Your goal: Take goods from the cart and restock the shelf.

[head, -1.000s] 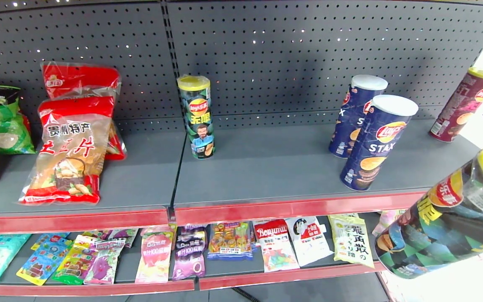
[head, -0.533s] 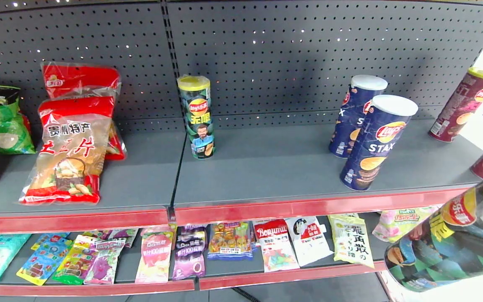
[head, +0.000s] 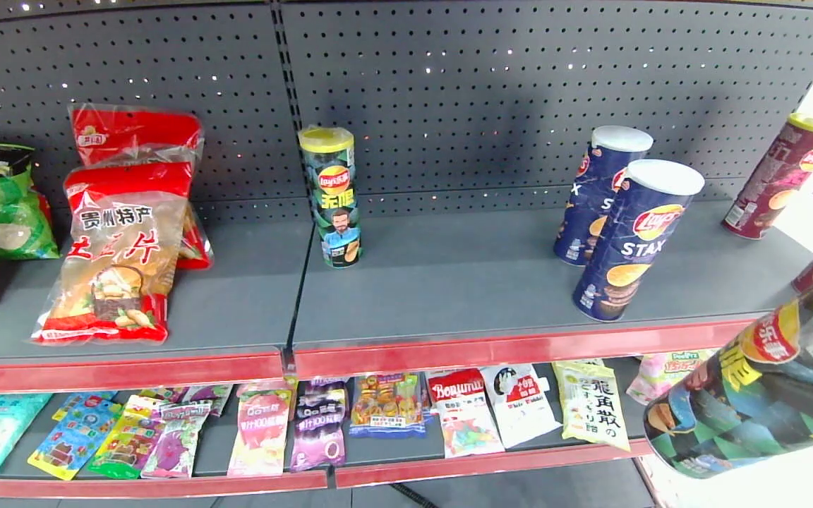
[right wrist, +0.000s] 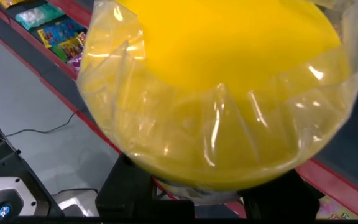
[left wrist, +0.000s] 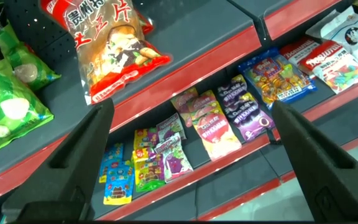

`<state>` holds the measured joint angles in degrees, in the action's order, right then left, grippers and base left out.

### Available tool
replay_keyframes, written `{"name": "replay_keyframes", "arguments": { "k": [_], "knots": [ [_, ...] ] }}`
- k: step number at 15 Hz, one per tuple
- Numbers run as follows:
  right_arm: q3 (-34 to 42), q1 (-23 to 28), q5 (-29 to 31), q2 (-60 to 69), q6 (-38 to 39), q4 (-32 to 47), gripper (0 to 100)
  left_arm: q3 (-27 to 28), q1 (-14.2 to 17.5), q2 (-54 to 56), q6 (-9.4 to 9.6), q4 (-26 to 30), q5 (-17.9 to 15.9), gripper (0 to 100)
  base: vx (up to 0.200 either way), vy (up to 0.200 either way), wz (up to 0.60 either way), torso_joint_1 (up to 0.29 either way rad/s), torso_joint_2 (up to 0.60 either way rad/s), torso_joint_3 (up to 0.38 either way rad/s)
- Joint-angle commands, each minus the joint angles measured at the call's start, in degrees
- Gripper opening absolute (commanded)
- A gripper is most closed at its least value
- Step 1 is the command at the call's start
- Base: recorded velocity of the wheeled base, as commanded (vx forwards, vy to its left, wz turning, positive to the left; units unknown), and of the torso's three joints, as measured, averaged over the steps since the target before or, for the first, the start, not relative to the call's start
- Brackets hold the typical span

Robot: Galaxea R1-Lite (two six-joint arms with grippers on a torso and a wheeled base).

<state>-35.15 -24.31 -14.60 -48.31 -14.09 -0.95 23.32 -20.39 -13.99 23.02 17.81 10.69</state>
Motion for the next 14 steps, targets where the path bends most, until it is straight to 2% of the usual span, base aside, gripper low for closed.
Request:
{"name": "replay_keyframes", "arguments": {
  "k": [1,3,4,5,7,10,14],
  "knots": [
    [-0.4,0.2,0.3,-1.0,0.1,0.1,0,0.2,0.0,-0.2,0.01,0.0,0.0,100,0.0,0.0,0.0,0.0,0.0,0.0],
    [0.8,1.0,5.5,1.1,0.0,0.3,0,0.2,0.1,-0.2,0.01,0.0,0.0,100,0.0,0.0,0.0,0.0,0.0,0.0],
    [0.8,1.0,5.5,1.1,0.0,0.3,0,0.2,0.1,-0.2,0.01,0.0,0.0,100,0.0,0.0,0.0,0.0,0.0,0.0],
    [2.2,0.8,9.5,2.3,-0.2,0.4,0,0.3,0.0,-0.2,0.01,-0.1,0.1,100,0.0,0.0,0.0,0.0,0.0,0.0],
    [3.5,0.3,9.2,2.8,-1.0,0.3,0,0.3,0.1,-0.6,0.01,-1.7,0.2,100,0.0,0.0,0.0,0.0,0.0,0.0],
    [2.8,-4.4,9.2,1.6,-2.3,0.2,0,0.2,0.1,-0.7,0.01,-2.0,1.3,100,0.0,0.0,0.0,0.0,0.0,0.0],
    [2.7,-5.0,8.8,0.9,-2.3,0.2,0,0.4,0.1,-0.9,0.1,-3.3,1.6,100,0.0,0.0,0.0,0.0,0.0,0.0]
  ]
}}
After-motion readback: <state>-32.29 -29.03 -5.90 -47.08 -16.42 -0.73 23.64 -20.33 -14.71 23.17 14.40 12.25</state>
